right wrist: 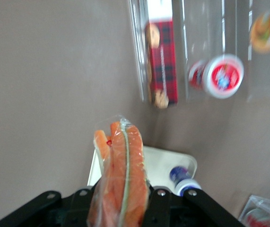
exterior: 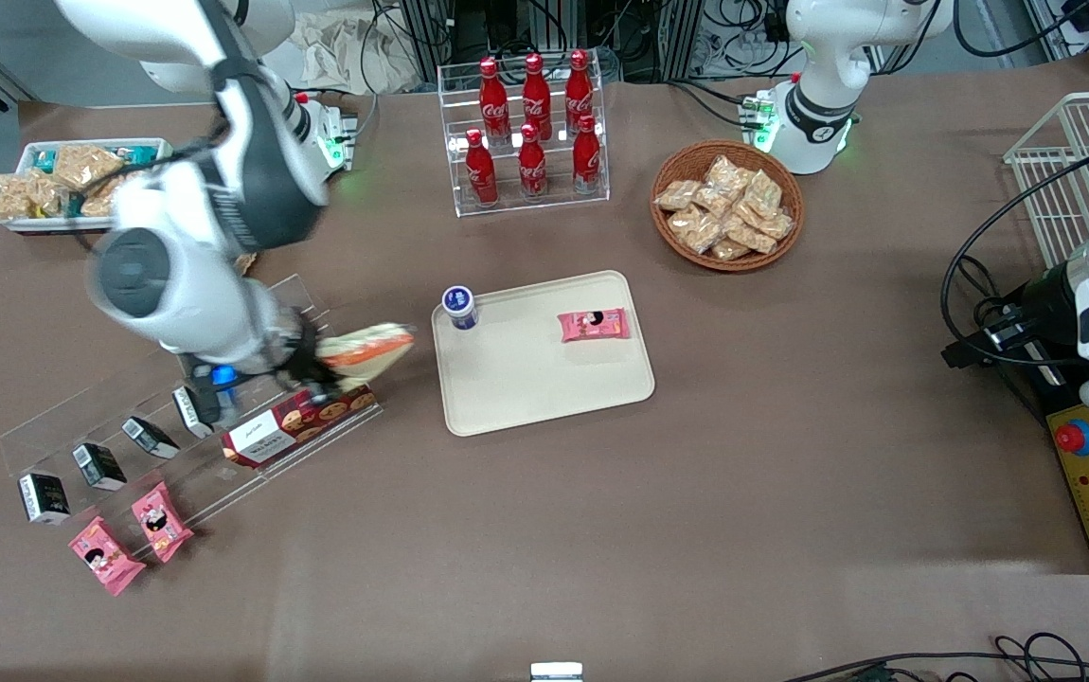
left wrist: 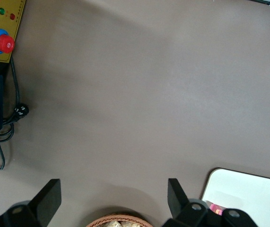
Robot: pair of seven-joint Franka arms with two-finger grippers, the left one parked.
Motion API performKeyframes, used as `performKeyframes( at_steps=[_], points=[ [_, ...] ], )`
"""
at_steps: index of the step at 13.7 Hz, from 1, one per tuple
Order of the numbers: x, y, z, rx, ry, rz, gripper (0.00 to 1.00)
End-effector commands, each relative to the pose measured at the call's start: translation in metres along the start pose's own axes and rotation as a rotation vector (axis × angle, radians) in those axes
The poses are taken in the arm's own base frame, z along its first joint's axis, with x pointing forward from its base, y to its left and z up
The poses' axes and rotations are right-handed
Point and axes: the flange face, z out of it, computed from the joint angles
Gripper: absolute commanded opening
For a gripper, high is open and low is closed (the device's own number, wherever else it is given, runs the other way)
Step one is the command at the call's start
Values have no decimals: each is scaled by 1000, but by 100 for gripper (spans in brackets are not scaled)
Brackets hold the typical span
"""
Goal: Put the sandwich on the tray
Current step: 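Lift the sandwich and carry it with the right gripper to the tray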
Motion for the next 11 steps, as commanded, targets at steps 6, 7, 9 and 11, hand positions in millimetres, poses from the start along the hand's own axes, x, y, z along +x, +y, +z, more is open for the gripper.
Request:
performKeyframes(
  at_steps=[6, 7, 9, 11],
  points=[
    [-122, -26, 118, 19, 83, 129, 0],
    [-133, -24, 131, 13, 90, 137, 0],
    [-144, -28, 154, 30, 89, 191, 0],
    [-153, -29, 180, 30, 105, 201, 0]
  ],
)
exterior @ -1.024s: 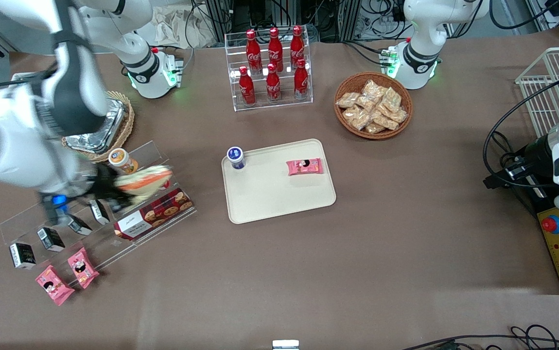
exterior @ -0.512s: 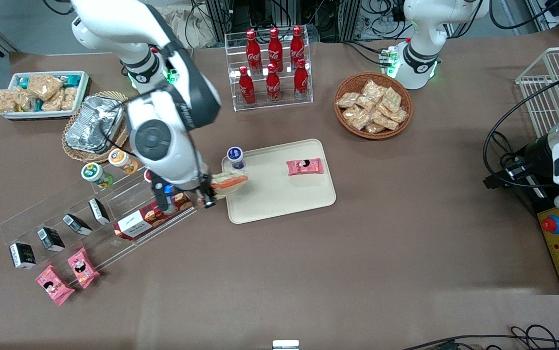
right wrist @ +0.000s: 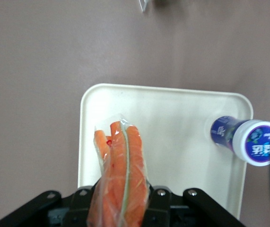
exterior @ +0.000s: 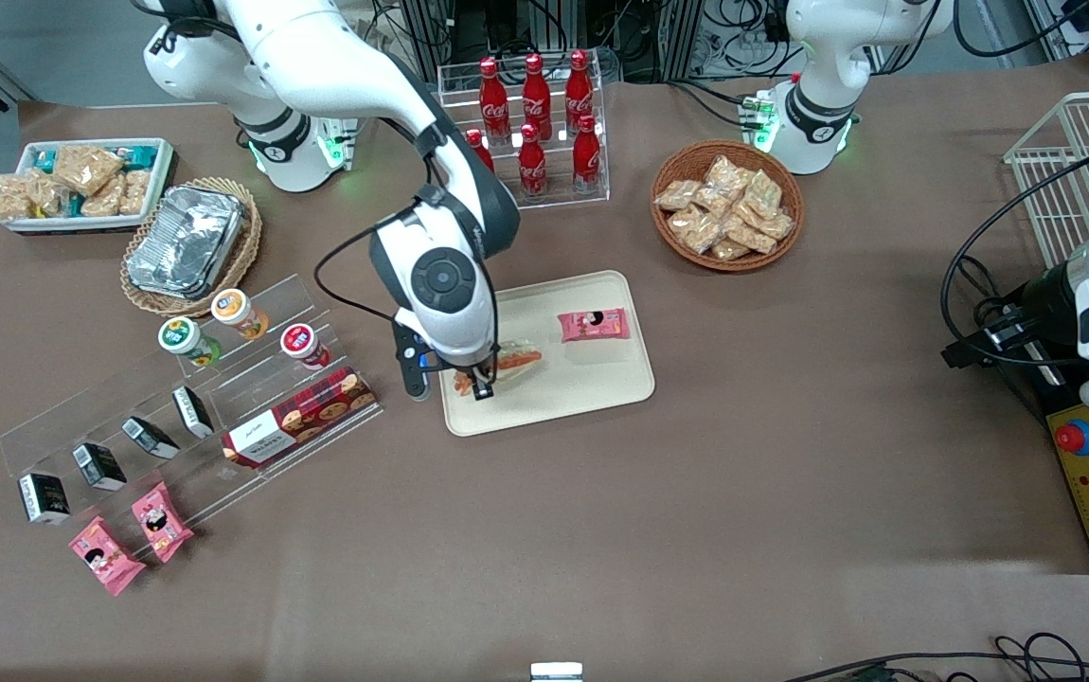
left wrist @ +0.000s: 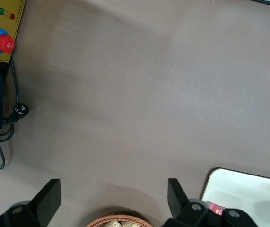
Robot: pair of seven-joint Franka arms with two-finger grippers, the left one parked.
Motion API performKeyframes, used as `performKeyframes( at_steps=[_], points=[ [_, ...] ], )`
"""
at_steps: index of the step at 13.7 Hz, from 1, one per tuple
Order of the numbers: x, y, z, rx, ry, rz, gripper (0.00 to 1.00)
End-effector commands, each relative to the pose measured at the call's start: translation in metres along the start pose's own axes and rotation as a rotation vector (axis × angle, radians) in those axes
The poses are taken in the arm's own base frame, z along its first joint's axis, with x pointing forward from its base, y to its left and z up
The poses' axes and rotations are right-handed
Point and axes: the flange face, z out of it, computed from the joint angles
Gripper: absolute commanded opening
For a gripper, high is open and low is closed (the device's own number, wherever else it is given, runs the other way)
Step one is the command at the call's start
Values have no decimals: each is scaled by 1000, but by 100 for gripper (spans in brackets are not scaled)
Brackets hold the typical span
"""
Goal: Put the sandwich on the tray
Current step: 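Lift the sandwich and carry it with the right gripper to the tray, then lower the sandwich onto the cream tray and open the right gripper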
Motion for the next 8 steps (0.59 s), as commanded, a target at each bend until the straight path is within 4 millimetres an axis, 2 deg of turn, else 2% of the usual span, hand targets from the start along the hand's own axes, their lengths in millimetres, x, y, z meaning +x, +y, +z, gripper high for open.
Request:
performKeyframes(
  at_steps=[1, 3, 6, 8],
  points=[
    [-11, -6, 29, 27, -1, 52, 0],
    [-17, -10, 51, 67, 3, 92, 0],
    [-37, -6, 77, 110, 6, 118, 0],
    [-59, 1, 89, 142, 2, 128, 0]
  ],
)
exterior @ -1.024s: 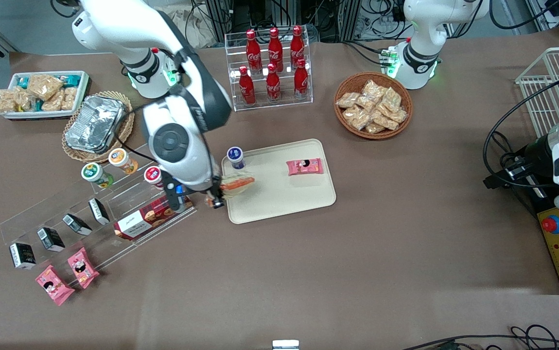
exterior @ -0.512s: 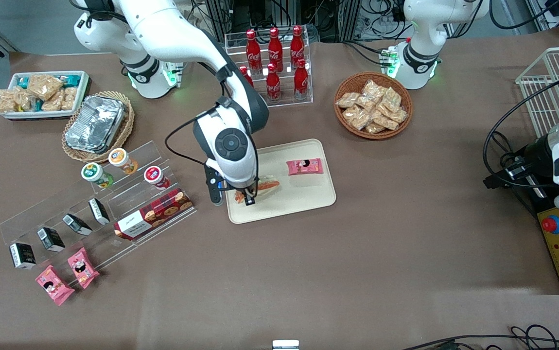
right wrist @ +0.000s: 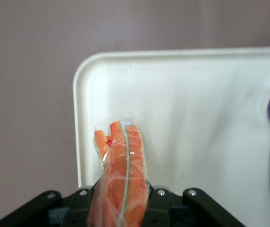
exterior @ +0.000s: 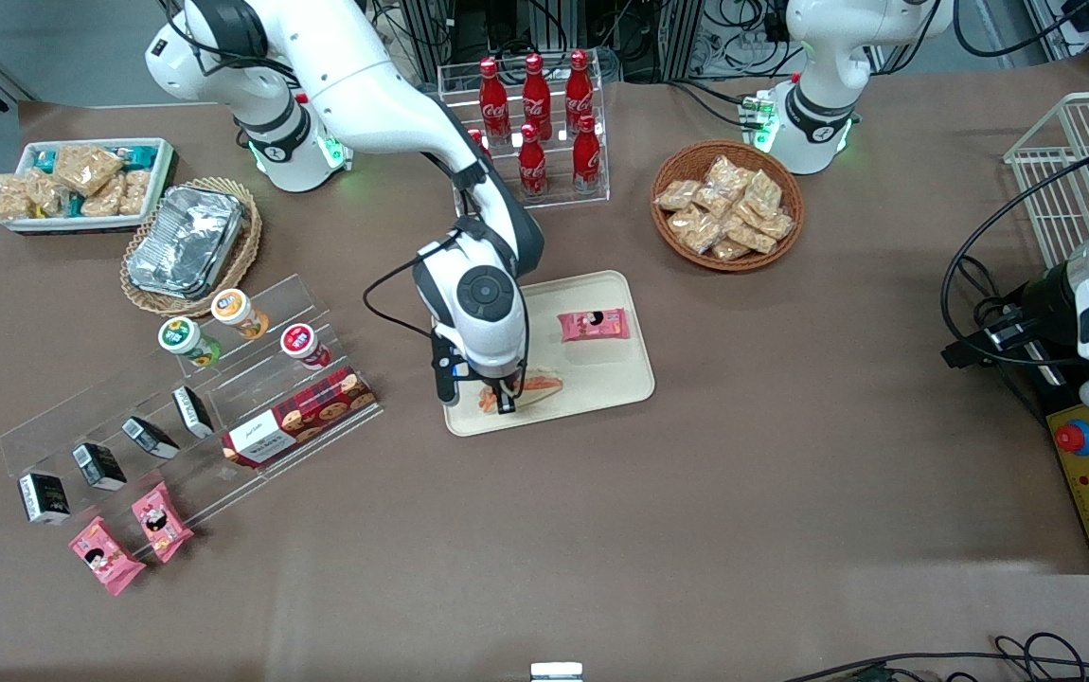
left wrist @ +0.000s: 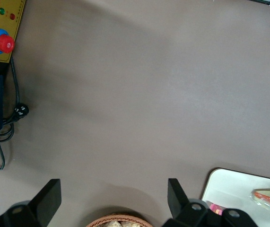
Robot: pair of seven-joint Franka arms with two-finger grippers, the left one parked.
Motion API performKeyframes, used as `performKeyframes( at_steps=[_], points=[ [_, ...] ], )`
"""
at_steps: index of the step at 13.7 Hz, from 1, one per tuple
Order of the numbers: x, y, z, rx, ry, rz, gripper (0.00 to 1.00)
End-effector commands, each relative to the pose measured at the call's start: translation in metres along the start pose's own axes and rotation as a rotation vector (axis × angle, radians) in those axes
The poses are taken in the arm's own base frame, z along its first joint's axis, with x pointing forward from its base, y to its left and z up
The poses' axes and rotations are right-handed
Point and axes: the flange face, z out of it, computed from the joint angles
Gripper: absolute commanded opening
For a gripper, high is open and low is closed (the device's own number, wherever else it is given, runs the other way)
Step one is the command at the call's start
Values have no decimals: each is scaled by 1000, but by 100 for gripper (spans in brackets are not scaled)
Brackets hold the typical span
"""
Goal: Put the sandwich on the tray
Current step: 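Lower the sandwich onto the cream tray and open the right gripper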
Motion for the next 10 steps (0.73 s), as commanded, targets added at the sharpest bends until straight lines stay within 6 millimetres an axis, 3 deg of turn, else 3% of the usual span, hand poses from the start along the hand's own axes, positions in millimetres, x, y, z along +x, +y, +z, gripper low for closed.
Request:
performKeyframes(
  at_steps=[1, 3, 4, 5, 10],
  points=[
    [-22, 5, 7, 45, -22, 26, 0],
    [-24, 4, 1, 57, -33, 17, 0],
    [-23, 3, -2, 60, -35, 9, 22],
    [-23, 3, -3, 62, -35, -16, 98],
    [-27, 4, -6, 66, -34, -50, 100]
  ],
)
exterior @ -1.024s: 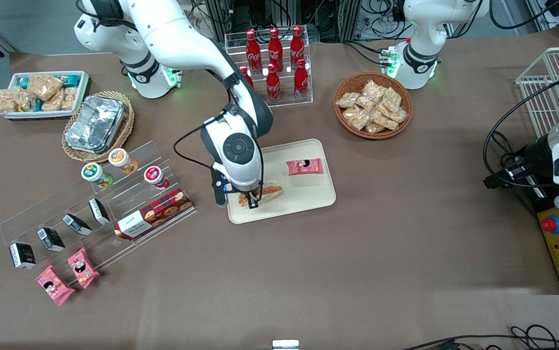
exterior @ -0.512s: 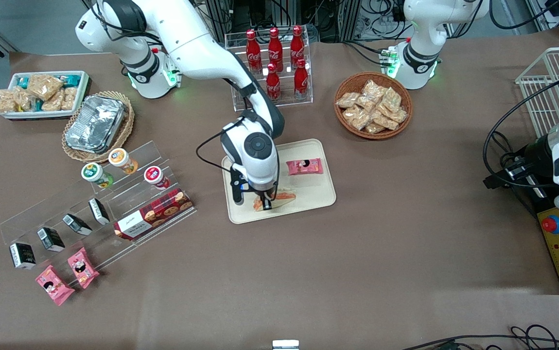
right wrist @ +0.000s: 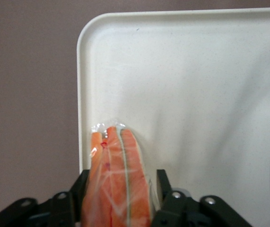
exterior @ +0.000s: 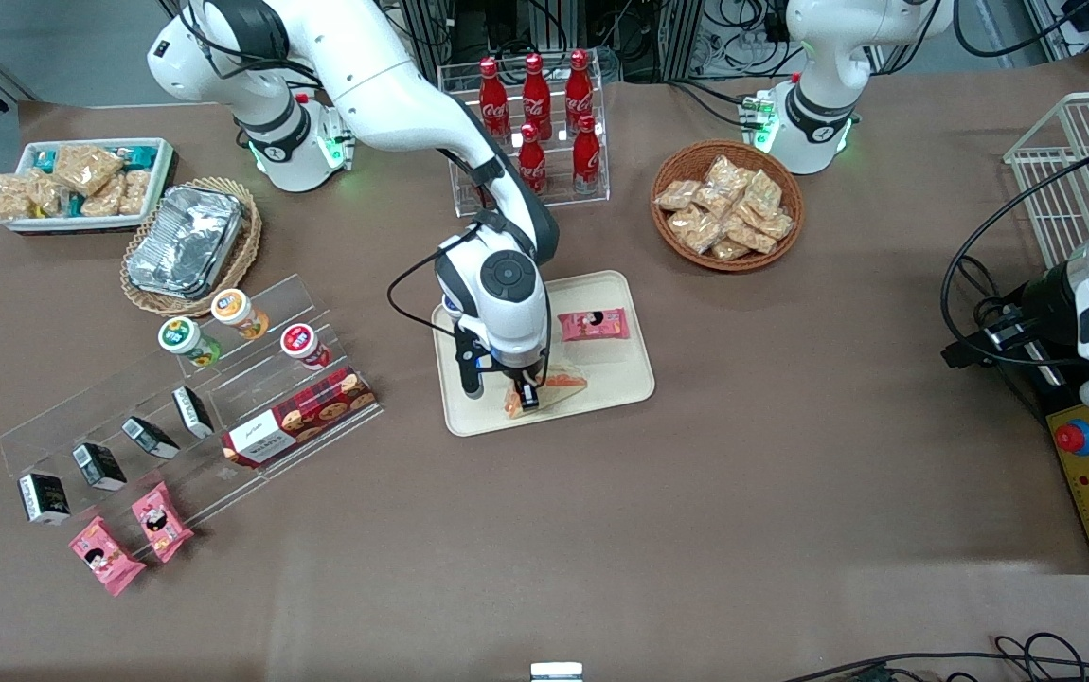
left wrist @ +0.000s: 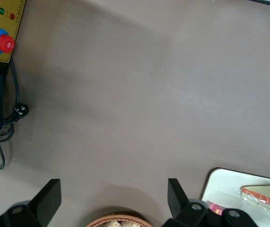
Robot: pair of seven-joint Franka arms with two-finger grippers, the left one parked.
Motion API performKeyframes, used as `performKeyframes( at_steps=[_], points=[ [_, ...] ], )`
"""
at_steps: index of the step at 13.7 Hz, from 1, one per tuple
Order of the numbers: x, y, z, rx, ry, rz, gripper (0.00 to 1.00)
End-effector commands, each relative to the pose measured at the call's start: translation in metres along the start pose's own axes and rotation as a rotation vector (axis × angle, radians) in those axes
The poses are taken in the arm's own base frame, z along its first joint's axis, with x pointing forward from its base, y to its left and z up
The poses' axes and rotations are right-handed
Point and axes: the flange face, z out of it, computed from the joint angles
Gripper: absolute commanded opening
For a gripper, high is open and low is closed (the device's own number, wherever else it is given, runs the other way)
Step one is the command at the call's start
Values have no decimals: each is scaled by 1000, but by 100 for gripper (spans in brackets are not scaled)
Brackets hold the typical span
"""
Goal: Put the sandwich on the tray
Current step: 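Lower the sandwich onto the cream tray and open the right gripper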
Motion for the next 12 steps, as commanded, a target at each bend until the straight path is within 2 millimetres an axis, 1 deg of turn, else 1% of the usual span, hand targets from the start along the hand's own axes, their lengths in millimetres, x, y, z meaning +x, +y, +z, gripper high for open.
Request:
performKeyframes(
  at_steps=[1, 4, 6, 7, 8, 10, 12],
  points=[
    [-3, -3, -6, 12, -16, -6, 100],
    [1, -7, -18, 2, -19, 2, 100],
    [9, -13, -35, -3, -30, -14, 100],
    [10, -14, -49, -14, -38, -30, 100],
    [18, -18, -62, -27, -43, -37, 100],
    [23, -19, -88, -36, -60, -92, 100],
    [29, -17, -120, -64, -75, -254, 100]
  ],
)
